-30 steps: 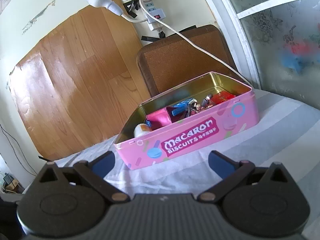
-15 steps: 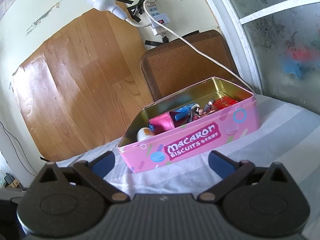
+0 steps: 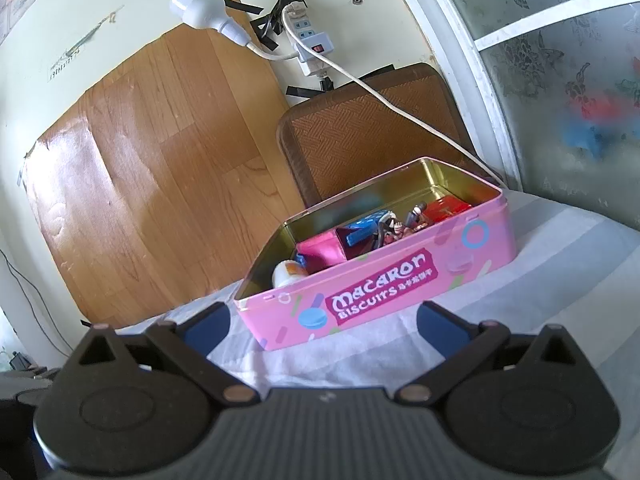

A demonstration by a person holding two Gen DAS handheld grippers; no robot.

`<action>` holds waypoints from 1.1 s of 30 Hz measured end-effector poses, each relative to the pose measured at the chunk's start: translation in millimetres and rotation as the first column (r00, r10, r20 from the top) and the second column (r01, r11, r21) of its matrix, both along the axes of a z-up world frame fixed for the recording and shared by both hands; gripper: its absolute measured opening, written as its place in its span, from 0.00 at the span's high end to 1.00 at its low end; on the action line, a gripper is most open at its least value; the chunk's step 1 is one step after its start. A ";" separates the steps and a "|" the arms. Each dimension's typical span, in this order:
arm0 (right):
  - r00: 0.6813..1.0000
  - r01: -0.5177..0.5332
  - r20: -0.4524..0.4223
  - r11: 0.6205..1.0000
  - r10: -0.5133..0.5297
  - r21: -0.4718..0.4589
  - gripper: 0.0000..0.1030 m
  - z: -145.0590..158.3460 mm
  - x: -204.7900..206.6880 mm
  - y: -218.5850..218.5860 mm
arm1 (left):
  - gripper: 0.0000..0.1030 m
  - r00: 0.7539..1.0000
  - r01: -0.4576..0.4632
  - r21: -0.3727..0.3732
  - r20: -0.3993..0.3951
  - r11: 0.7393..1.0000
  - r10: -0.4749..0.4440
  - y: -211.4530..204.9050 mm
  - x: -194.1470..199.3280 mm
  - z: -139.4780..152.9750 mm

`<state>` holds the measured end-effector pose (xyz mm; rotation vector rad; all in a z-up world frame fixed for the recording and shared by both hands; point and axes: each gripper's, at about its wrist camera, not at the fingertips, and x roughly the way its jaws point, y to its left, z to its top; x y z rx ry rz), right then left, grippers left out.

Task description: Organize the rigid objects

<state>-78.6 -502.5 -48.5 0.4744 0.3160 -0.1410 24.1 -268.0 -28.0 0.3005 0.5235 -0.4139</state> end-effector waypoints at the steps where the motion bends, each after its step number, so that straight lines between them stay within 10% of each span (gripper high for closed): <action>1: 1.000 -0.001 0.000 1.000 0.001 -0.001 0.00 -0.2 0.1 0.0 | 0.00 1.000 -0.002 0.002 0.003 1.000 0.002 -0.2 -0.2 -0.1; 33: 1.000 0.007 -0.002 1.000 -0.007 0.021 0.00 -4.1 -2.4 -4.8 | 0.00 0.995 0.025 0.018 -0.099 1.000 -0.023 -8.2 1.2 -12.1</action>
